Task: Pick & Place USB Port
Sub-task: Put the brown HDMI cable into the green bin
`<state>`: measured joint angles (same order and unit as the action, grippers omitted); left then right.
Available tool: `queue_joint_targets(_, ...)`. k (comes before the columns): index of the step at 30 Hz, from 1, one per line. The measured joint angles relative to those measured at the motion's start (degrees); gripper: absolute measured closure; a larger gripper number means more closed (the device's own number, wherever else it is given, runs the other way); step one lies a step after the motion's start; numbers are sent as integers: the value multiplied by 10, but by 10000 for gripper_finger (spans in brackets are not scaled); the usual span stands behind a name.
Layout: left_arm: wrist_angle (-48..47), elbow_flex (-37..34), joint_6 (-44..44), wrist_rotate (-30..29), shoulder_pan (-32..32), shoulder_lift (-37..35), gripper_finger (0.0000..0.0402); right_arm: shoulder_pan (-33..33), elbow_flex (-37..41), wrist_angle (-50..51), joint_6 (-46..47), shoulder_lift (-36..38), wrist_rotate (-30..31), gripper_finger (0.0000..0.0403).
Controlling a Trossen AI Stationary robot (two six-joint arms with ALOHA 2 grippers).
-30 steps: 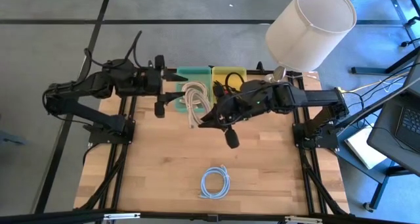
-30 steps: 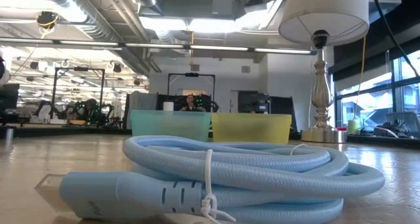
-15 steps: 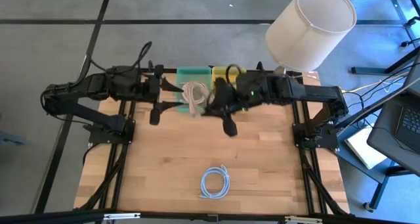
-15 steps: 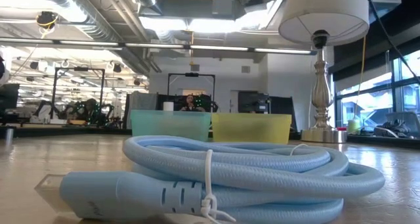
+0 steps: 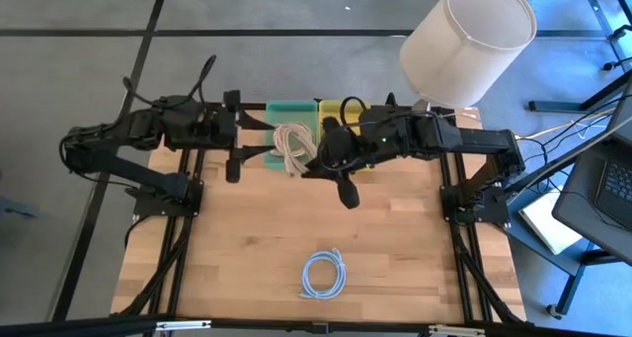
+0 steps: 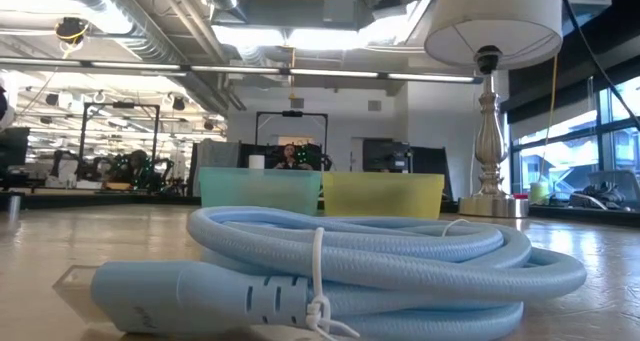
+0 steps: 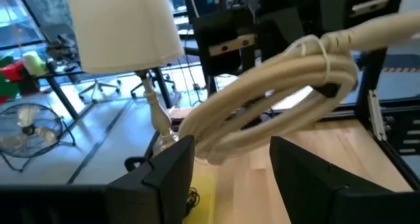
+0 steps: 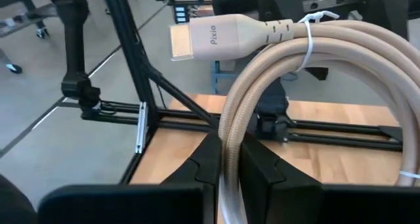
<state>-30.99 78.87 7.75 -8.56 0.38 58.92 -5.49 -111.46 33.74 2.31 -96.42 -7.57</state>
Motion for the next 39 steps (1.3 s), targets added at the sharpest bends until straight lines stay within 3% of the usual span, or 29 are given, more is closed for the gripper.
queue_joint_targets(10,57,0,31,-4,0,22,206,1,0,-22,0,0,0,371)
queue_joint_targets(23,90,0,61,-68,14,44,206,-7,0,-41,4,0,-18,371)
queue_joint_targets(28,108,0,61,-53,25,45,206,-13,0,-42,3,0,-23,371)
queue_joint_targets(39,147,0,40,40,25,69,206,-13,-1,-37,3,-1,-30,371)
